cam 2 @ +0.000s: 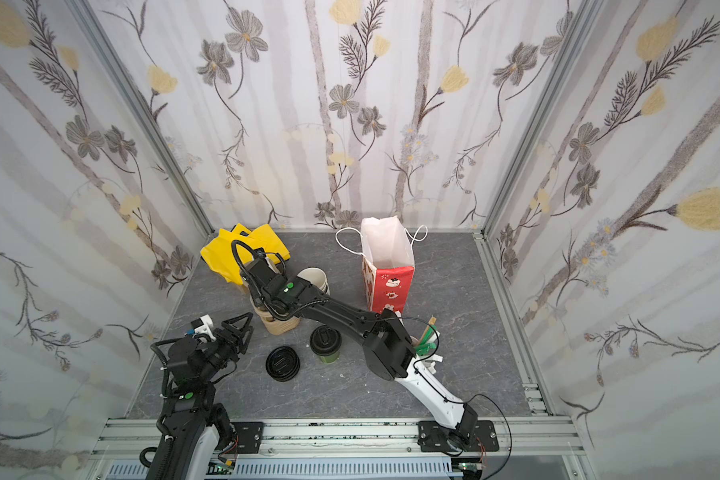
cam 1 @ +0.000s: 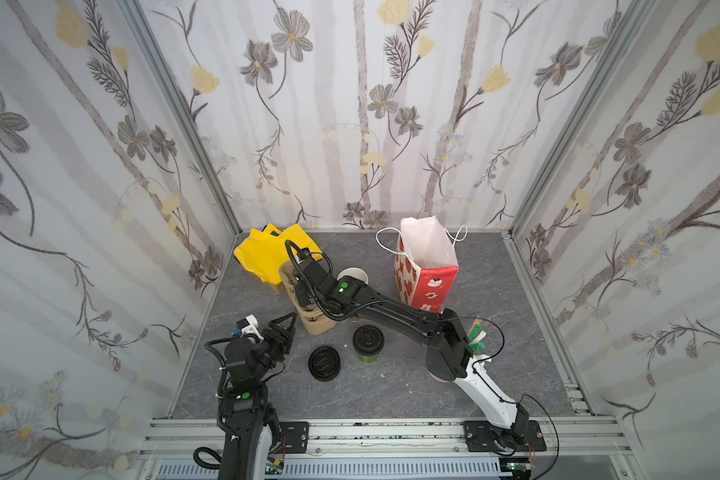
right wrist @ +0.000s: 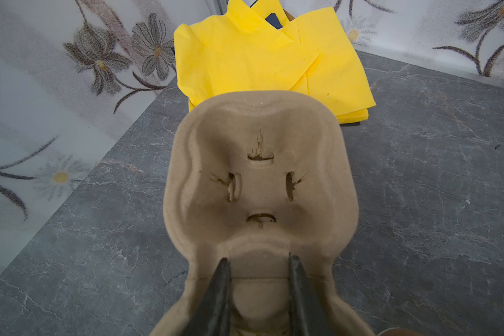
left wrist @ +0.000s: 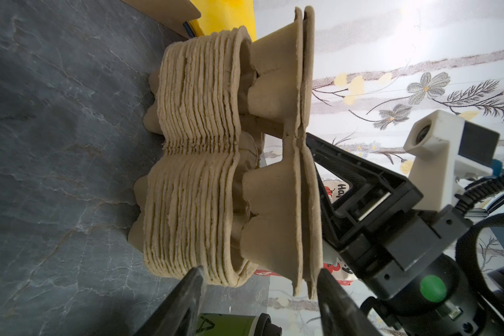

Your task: Pack the takeout coffee

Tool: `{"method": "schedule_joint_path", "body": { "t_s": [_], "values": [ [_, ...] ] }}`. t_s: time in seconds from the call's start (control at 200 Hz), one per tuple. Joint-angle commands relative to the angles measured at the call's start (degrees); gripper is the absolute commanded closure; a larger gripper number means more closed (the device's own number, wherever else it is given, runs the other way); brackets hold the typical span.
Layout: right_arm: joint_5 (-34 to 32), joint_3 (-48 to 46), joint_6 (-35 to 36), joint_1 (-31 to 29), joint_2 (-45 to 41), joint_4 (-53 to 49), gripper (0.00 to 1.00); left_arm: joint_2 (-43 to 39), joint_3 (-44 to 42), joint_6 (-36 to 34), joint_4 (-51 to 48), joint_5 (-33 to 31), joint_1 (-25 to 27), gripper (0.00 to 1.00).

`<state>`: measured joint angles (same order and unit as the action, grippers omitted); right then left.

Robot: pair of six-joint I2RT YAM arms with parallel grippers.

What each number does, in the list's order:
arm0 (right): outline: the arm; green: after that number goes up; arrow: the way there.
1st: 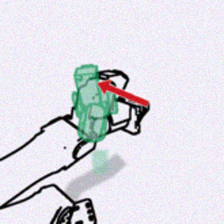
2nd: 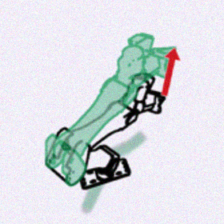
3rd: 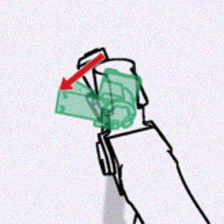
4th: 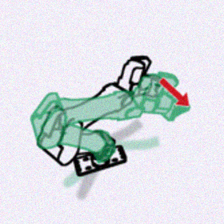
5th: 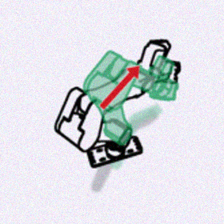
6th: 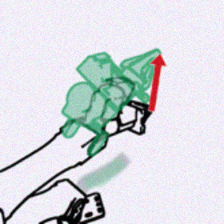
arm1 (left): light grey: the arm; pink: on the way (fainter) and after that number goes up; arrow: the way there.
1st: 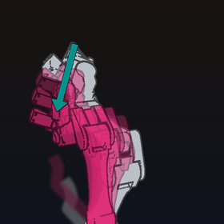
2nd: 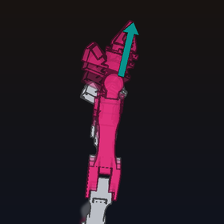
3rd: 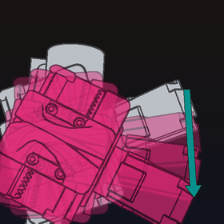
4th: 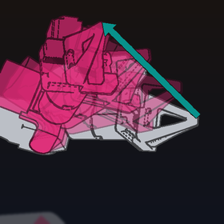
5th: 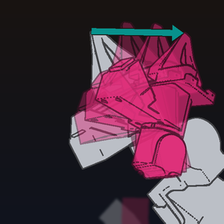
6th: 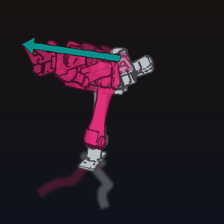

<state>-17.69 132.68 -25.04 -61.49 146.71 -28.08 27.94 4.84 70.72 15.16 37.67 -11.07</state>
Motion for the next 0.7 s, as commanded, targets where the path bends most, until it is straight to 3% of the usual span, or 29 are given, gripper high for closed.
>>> {"method": "schedule_joint_path", "body": {
  "t_s": [0.0, 0.694],
  "values": [
    [0.82, 0.17, -0.84, 0.06, -0.11, 1.53, 0.78, 0.42, -0.44, 0.89, 4.30, -0.19, 0.03, 0.36],
    [0.91, 0.21, -0.62, -0.38, -0.40, 1.80, 0.78, 5.30, -0.45, 1.61, 8.84, -4.31, 3.16, 0.35]
  ]
}}
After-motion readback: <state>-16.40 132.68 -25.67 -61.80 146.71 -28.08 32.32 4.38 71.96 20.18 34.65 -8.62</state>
